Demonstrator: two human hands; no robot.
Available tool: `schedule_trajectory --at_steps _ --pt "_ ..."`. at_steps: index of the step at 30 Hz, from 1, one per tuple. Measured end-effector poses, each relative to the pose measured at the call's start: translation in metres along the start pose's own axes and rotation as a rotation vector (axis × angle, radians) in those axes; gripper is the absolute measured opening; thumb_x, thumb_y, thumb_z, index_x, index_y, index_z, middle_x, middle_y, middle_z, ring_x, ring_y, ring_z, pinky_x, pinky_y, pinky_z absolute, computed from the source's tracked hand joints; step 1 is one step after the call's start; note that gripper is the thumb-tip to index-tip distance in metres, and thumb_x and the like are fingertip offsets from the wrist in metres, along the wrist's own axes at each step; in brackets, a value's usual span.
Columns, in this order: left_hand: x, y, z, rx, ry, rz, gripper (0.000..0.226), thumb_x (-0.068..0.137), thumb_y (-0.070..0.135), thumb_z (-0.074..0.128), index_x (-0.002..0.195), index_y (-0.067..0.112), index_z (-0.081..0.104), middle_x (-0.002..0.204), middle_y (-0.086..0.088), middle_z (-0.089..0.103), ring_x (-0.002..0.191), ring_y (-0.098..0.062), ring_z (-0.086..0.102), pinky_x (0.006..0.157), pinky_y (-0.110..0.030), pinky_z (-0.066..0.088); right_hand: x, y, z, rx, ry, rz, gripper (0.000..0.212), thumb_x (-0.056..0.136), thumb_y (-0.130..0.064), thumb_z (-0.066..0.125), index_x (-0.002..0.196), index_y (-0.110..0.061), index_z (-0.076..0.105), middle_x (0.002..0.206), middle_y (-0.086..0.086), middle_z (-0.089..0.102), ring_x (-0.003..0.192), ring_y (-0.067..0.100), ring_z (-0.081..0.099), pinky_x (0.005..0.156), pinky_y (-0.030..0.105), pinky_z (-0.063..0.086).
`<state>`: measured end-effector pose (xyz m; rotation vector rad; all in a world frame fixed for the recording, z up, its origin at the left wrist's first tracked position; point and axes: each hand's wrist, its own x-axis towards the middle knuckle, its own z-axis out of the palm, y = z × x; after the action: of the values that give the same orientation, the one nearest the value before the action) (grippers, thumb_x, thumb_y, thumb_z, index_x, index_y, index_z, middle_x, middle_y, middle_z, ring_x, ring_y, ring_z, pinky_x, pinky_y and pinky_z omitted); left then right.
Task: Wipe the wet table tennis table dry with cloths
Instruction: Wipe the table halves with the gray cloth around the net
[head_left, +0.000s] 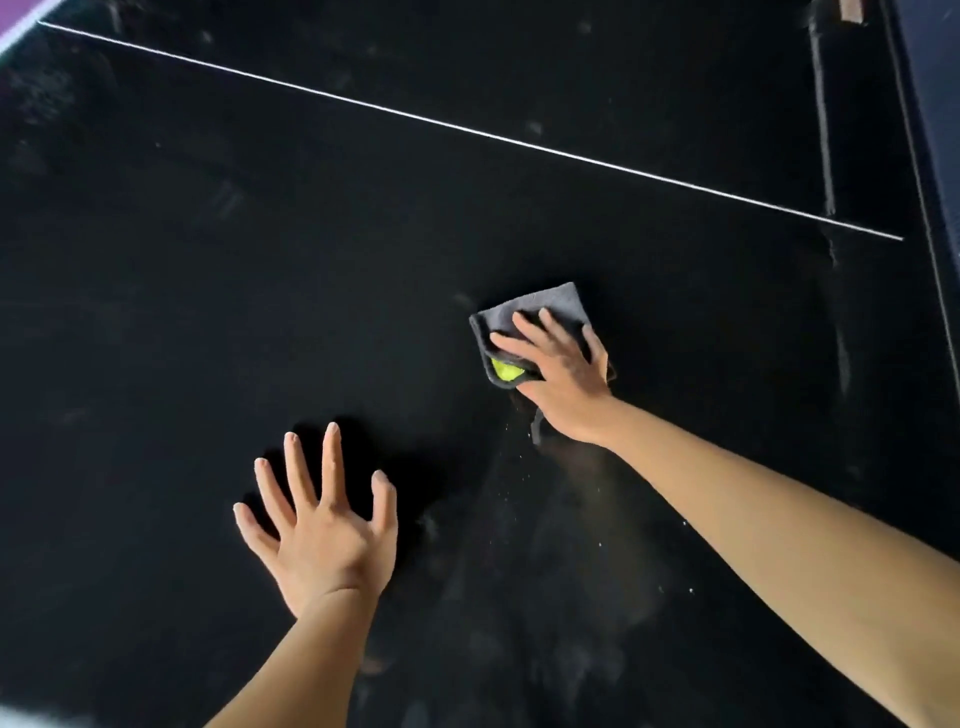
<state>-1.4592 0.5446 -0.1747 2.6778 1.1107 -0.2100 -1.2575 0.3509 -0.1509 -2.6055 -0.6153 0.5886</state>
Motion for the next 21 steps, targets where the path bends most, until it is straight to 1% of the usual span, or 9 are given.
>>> schedule_trajectory --at_steps 4,7,11,14,16,18,19,20,21 --pt "0.000 0.000 -0.003 -0.011 0.000 0.005 0.069 0.095 0.064 0.029 0.158 0.046 0.007 0.169 0.006 0.001 0.155 -0.023 -0.011 0.123 -0.054 -0.005 -0.114 -0.043 0.054 0.110 -0.137 -0.117 0.069 0.089 -0.021 0.053 0.146 -0.053 0.033 0.163 -0.027 0.006 0.144 -0.009 -0.021 0.116 0.039 -0.022" --pt "-0.001 0.000 -0.006 -0.011 -0.010 0.021 0.070 0.094 0.064 0.027 0.158 0.045 0.006 0.170 0.004 -0.001 0.155 -0.025 -0.010 0.122 -0.056 -0.005 -0.196 -0.071 0.094 0.181 -0.251 -0.190 0.067 0.088 -0.024 0.050 0.146 -0.052 0.033 0.161 -0.030 0.003 0.142 -0.010 -0.025 0.114 0.038 -0.027" --pt "0.000 -0.001 -0.006 -0.027 -0.008 0.033 0.070 0.093 0.064 0.026 0.158 0.045 0.008 0.170 0.005 0.001 0.155 -0.026 -0.009 0.122 -0.056 -0.005 -0.275 -0.114 0.140 0.284 -0.363 -0.231 0.061 0.092 -0.025 0.050 0.147 -0.048 0.037 0.161 -0.031 0.004 0.141 -0.013 -0.026 0.110 0.034 -0.031" --pt "0.000 -0.002 -0.006 -0.071 -0.002 0.043 0.070 0.092 0.064 0.029 0.158 0.044 0.015 0.169 0.006 0.005 0.156 -0.025 -0.007 0.122 -0.056 -0.005 -0.305 -0.139 0.159 0.382 -0.385 -0.230 0.056 0.092 -0.025 0.052 0.143 -0.045 0.044 0.160 -0.029 0.014 0.143 -0.014 -0.018 0.112 0.032 -0.028" --pt "0.000 -0.002 -0.008 -0.111 0.002 0.055 0.070 0.090 0.062 0.034 0.157 0.043 0.020 0.169 0.008 0.008 0.156 -0.024 -0.005 0.122 -0.056 -0.005 -0.316 -0.147 0.155 0.529 -0.364 -0.163 0.049 0.094 -0.021 0.051 0.139 -0.041 0.050 0.157 -0.028 0.028 0.142 -0.019 -0.006 0.116 0.030 -0.021" --pt "-0.002 -0.007 -0.010 -0.183 -0.003 0.077 0.068 0.089 0.057 0.042 0.155 0.041 0.028 0.168 0.011 0.014 0.156 -0.021 -0.004 0.123 -0.054 -0.007 -0.323 -0.147 0.138 0.724 -0.425 -0.038 0.038 0.100 -0.018 0.048 0.136 -0.028 0.056 0.143 -0.021 0.049 0.130 -0.029 0.018 0.117 0.018 -0.003" --pt "-0.003 -0.010 -0.012 -0.235 -0.009 0.098 0.066 0.089 0.052 0.046 0.153 0.040 0.034 0.167 0.012 0.017 0.156 -0.019 -0.002 0.123 -0.052 -0.008 -0.326 -0.144 0.125 0.886 -0.494 0.054 0.033 0.101 -0.019 0.049 0.132 -0.017 0.060 0.127 -0.011 0.060 0.118 -0.023 0.037 0.111 0.013 0.013" --pt "-0.005 -0.015 -0.013 -0.292 -0.014 0.133 0.063 0.089 0.046 0.051 0.151 0.037 0.039 0.166 0.011 0.021 0.156 -0.018 0.001 0.124 -0.050 -0.008 -0.330 -0.140 0.111 1.064 -0.511 0.150 0.030 0.099 -0.023 0.051 0.123 -0.008 0.062 0.108 -0.002 0.059 0.104 -0.006 0.048 0.099 0.016 0.029" --pt "-0.009 -0.019 -0.014 -0.345 -0.011 0.184 0.060 0.089 0.037 0.055 0.148 0.033 0.045 0.165 0.010 0.026 0.156 -0.018 0.005 0.124 -0.049 -0.006 -0.333 -0.134 0.096 1.187 -0.477 0.252 0.031 0.095 -0.029 0.055 0.112 -0.005 0.063 0.096 0.005 0.053 0.095 0.011 0.049 0.085 0.024 0.035"
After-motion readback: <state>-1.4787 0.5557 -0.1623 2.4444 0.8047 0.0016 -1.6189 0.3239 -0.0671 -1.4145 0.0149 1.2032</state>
